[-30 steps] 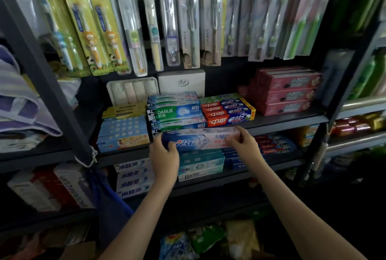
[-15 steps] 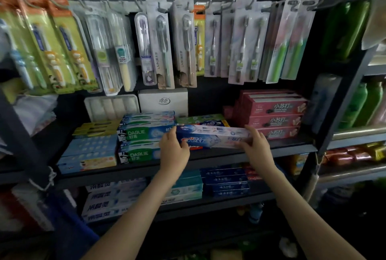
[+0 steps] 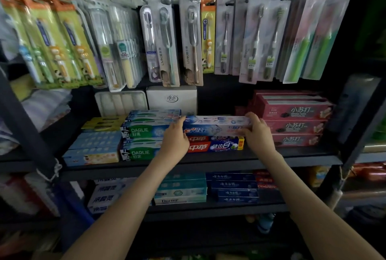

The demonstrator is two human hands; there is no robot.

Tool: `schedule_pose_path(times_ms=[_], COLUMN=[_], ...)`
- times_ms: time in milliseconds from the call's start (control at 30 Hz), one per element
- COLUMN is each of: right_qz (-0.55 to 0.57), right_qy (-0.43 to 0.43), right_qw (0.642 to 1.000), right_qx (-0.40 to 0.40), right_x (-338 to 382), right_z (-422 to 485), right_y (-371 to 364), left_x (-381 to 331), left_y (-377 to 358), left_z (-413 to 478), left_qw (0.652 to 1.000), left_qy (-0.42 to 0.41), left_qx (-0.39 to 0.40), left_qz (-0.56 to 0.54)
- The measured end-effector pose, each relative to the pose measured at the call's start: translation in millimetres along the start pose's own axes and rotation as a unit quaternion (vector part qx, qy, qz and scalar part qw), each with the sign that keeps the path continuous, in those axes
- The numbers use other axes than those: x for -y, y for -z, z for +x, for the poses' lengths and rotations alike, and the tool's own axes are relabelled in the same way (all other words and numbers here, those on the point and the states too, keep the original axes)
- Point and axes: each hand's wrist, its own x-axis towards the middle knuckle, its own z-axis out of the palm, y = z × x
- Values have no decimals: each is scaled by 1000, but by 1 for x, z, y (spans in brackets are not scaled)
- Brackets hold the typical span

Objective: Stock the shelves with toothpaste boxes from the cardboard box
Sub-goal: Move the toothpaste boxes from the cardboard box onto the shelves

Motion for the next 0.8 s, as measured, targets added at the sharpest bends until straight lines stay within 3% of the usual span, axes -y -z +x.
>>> schedule_pose_path(times_ms=[133, 300, 433, 633, 800], right_qz=[-132, -254, -273, -261, -254], right_qy=[24, 126, 161, 130, 126], right_qw=[990, 954, 935, 948, 948], right_qx=[50, 96, 159, 126, 145], right_x=[-8, -11, -1, -2, -1], right_z=[10, 19, 34, 46, 44], right_y=[-12, -19, -26, -28, -24], left_x=[6, 14, 17, 21, 26], left_y=[-11, -19, -16, -16, -21], left_z=[-1, -3, 4, 3, -8], left_qw=[998, 998, 999, 999, 998], left_qy=[33, 26, 12, -10, -46], left_qx=[29, 28, 25, -30, -51], left_qz=[34, 53, 31, -7, -12])
